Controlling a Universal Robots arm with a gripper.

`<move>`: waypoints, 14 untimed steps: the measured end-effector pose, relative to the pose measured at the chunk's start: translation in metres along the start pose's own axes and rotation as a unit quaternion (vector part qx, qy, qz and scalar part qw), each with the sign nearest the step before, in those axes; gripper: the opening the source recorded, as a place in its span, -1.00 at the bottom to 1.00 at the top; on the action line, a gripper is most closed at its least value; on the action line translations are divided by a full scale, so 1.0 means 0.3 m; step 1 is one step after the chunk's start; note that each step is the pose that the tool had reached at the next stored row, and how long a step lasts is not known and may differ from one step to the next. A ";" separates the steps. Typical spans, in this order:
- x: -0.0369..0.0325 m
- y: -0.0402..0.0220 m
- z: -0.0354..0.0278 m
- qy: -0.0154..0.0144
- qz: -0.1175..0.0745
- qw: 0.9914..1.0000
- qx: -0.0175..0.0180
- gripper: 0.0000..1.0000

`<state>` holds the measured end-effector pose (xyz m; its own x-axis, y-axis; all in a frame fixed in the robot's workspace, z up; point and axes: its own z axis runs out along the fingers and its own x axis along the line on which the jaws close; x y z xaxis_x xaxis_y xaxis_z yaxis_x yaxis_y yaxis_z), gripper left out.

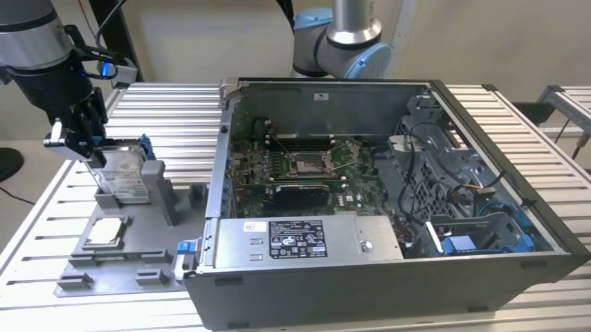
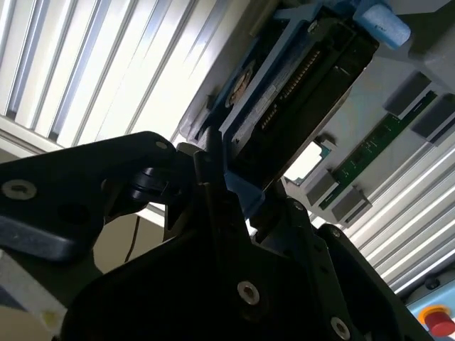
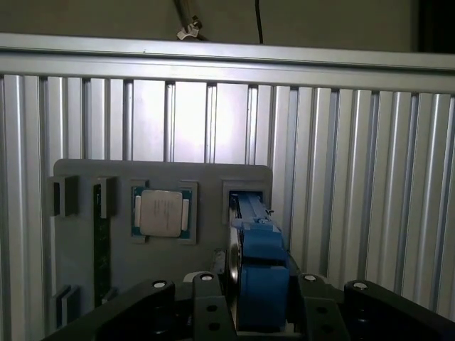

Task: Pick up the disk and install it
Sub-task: 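Pick up the disk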

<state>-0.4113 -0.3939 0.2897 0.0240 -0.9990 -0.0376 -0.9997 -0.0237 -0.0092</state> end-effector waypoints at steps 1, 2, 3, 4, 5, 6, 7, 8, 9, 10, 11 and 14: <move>0.000 0.000 0.000 0.000 0.000 1.000 0.000 1.00; 0.000 0.000 0.000 0.000 0.000 1.000 0.000 1.00; 0.000 0.000 0.000 0.000 0.000 1.000 0.000 -1.00; 0.000 0.000 0.000 0.000 0.000 1.000 0.000 -1.00; 0.000 0.000 0.000 0.000 0.000 1.000 0.000 -1.00; 0.000 0.000 0.000 0.000 0.000 1.000 0.000 -1.00; 0.000 0.000 0.000 0.000 0.000 1.000 0.000 -1.00; 0.000 0.000 0.000 0.000 0.000 1.000 0.000 -1.00; 0.000 0.000 0.000 0.000 0.000 1.000 0.000 -1.00; 0.000 0.000 0.000 0.000 0.000 1.000 0.000 -1.00; 0.000 0.000 0.000 0.000 0.000 1.000 0.000 -1.00; 0.000 0.000 0.000 0.000 0.000 1.000 0.000 -1.00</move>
<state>-0.4114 -0.3939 0.2898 0.0240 -0.9990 -0.0375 -0.9997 -0.0237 -0.0094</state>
